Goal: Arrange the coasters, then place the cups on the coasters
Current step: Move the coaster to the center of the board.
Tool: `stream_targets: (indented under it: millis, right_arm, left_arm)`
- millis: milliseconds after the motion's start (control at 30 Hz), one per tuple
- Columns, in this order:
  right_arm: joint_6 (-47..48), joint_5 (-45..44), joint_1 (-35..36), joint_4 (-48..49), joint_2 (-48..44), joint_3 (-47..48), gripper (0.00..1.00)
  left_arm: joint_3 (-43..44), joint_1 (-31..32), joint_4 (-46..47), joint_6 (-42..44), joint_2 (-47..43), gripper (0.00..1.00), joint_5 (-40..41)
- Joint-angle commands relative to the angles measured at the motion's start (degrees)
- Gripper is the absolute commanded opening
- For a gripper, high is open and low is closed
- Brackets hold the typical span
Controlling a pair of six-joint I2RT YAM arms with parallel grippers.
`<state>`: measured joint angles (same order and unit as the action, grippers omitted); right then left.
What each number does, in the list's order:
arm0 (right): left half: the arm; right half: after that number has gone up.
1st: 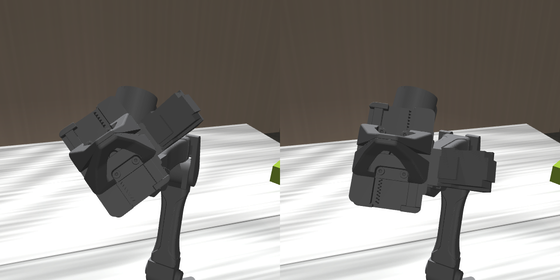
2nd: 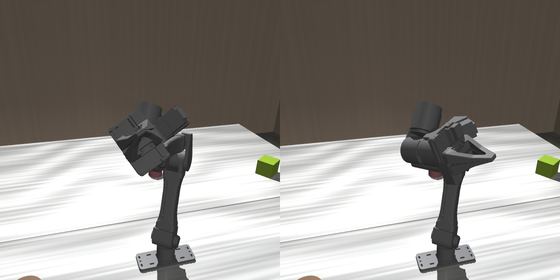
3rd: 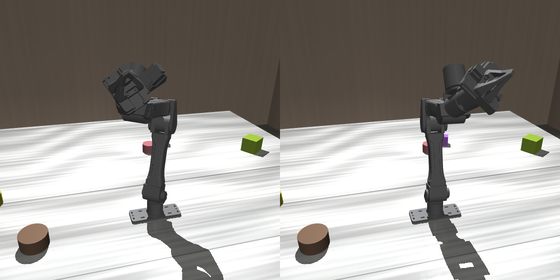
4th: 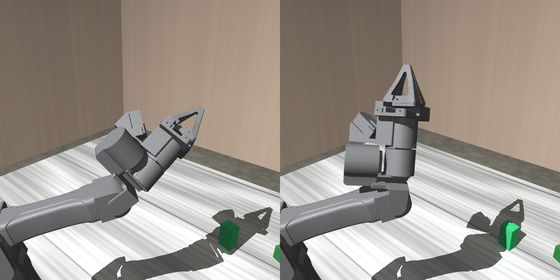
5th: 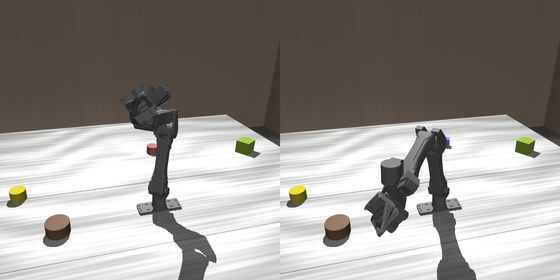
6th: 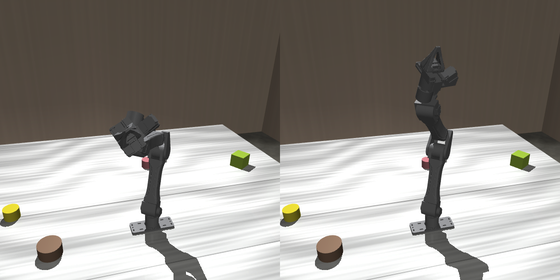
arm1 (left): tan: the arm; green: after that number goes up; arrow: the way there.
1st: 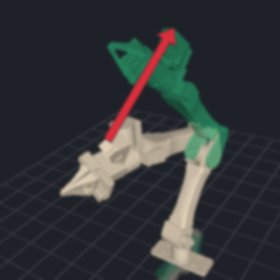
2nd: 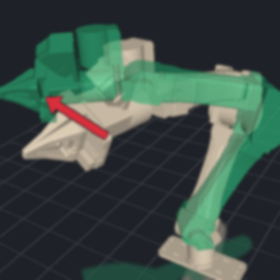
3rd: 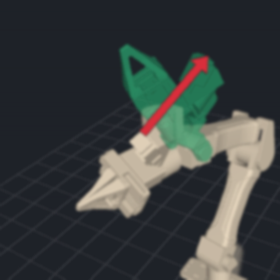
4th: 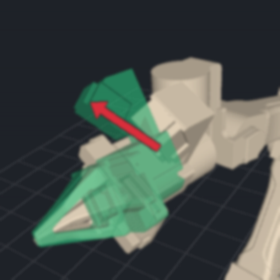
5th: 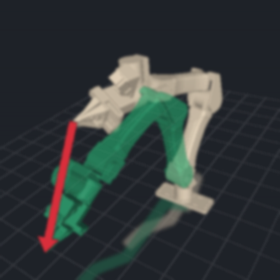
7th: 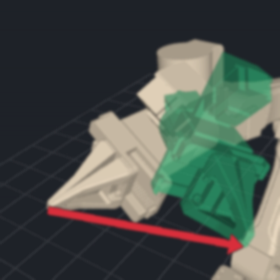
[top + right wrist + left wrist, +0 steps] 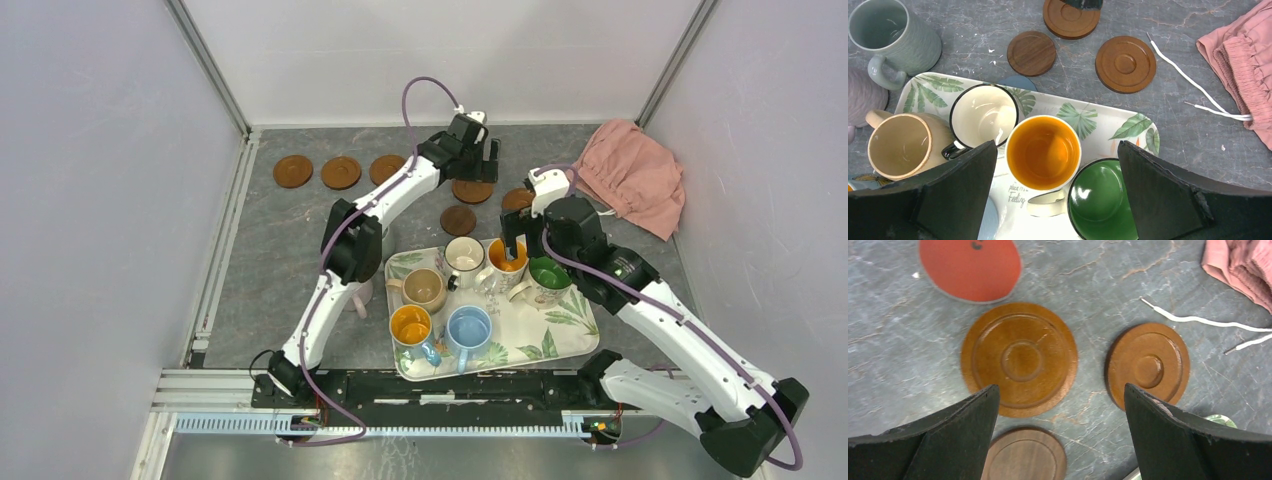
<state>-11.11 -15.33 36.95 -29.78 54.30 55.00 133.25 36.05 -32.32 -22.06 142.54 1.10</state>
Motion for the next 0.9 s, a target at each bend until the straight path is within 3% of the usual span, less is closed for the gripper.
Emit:
stream_targets:
  millis: [0, 433, 867]
  right_arm:
    - [-0.2, -1.6, -0.3, 0.1, -1.6, -0.4, 0.98]
    - [-0.2, -2.8, -0.3, -1.0, -2.4, -1.0, 0.98]
    - [0.1, -4.3, -0.3, -1.2, -1.6, -1.5, 0.98]
  left_arm:
    - [3.2, 0.7, 3.4, -2.1, 2.0, 1.0, -0.7]
    - [3.7, 1.5, 10.7, -4.3, 6.4, 1.0, -3.0]
    - [4.2, 1.1, 8.3, -6.4, 9.8, 1.0, -0.2]
